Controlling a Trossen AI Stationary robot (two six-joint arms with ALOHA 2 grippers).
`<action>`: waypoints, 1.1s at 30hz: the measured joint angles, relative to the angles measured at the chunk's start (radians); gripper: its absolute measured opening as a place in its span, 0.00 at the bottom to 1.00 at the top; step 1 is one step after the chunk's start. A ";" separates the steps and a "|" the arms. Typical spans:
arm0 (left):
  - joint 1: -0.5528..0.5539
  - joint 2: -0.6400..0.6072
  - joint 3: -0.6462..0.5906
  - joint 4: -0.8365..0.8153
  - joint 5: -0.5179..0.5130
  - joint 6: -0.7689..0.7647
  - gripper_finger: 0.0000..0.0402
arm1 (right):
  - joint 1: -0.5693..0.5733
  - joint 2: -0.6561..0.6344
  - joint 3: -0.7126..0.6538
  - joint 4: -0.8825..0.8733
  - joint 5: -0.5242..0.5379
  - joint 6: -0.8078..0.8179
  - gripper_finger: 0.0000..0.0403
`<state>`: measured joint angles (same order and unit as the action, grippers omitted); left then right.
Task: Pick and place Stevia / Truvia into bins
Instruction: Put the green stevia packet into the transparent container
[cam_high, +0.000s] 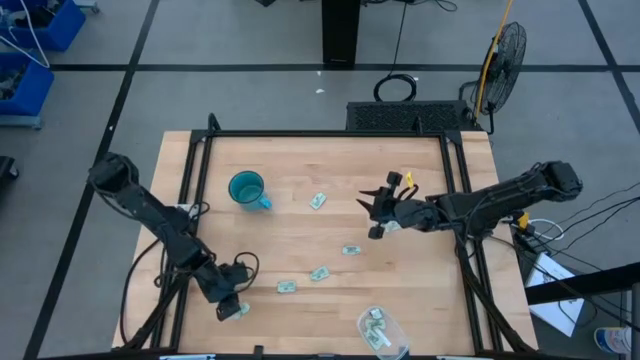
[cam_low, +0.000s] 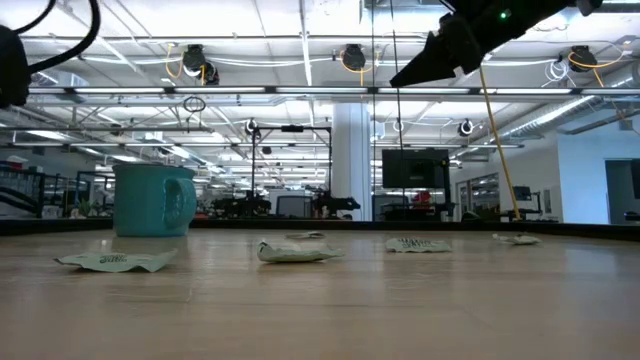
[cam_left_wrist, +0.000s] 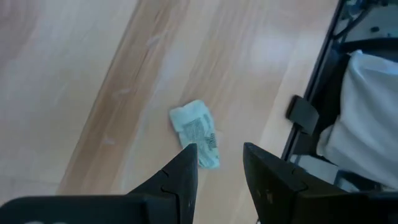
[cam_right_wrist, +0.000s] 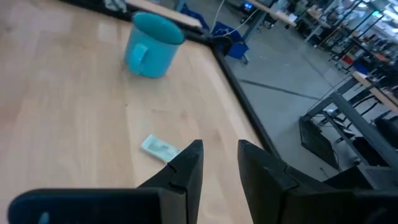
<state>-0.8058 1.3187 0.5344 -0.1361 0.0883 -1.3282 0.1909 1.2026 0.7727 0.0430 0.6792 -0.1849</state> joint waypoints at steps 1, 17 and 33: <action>-0.009 0.003 -0.006 0.010 -0.010 -0.016 0.33 | -0.006 0.000 0.000 0.011 0.000 -0.009 0.24; -0.056 0.169 -0.022 0.169 -0.007 -0.118 0.33 | -0.073 0.000 0.000 0.036 -0.003 -0.015 0.24; -0.020 0.178 -0.023 0.137 0.026 -0.002 0.02 | -0.091 0.000 0.000 0.050 -0.240 -0.011 0.23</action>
<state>-0.8261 1.4971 0.5112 0.0006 0.1144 -1.3298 0.0994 1.2030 0.7723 0.0932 0.4387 -0.1955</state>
